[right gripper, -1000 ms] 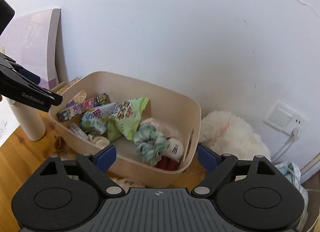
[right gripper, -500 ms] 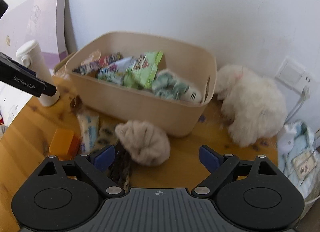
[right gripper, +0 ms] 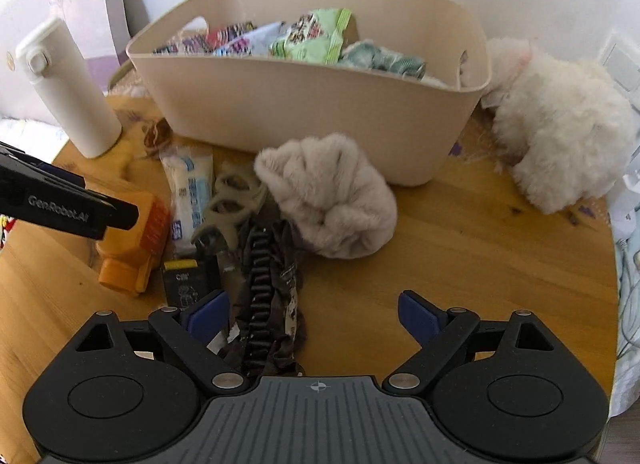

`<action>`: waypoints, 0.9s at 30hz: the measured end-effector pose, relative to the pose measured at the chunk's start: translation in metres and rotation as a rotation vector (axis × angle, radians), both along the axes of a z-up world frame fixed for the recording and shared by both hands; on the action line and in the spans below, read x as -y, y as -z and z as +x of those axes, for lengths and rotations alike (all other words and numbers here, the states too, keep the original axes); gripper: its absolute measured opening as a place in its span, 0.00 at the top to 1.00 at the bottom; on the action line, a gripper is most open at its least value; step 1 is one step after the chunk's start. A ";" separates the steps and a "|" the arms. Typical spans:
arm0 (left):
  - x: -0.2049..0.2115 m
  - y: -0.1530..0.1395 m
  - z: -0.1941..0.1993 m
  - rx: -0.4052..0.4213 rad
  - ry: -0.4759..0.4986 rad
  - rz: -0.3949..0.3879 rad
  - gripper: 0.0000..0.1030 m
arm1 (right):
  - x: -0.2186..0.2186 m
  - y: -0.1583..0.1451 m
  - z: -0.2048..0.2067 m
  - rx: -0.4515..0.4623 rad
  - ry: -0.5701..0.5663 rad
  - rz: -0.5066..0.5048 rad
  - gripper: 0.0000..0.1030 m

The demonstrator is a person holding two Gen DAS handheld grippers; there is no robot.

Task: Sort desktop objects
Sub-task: 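Withdraw both tools from the basket toward the remaining table items, then grasp the orange bottle with left tool while right tool grasps dark claw clip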

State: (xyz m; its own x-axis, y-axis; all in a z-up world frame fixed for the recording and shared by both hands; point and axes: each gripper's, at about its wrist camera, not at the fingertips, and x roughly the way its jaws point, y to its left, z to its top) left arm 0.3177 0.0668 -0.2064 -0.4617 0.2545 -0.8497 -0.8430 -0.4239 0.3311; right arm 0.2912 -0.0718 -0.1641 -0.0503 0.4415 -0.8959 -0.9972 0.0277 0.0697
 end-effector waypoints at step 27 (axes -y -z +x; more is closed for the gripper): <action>-0.005 0.035 -0.007 0.183 -0.182 0.017 0.42 | -0.014 0.035 -0.013 -0.015 -0.011 -0.085 0.51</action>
State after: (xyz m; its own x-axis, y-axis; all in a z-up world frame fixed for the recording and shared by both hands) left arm 0.3107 0.0714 -0.2411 -0.3397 0.1963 -0.9198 -0.7978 -0.5781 0.1712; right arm 0.2781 -0.0581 -0.1993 -0.0681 0.3636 -0.9291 -0.9964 0.0233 0.0821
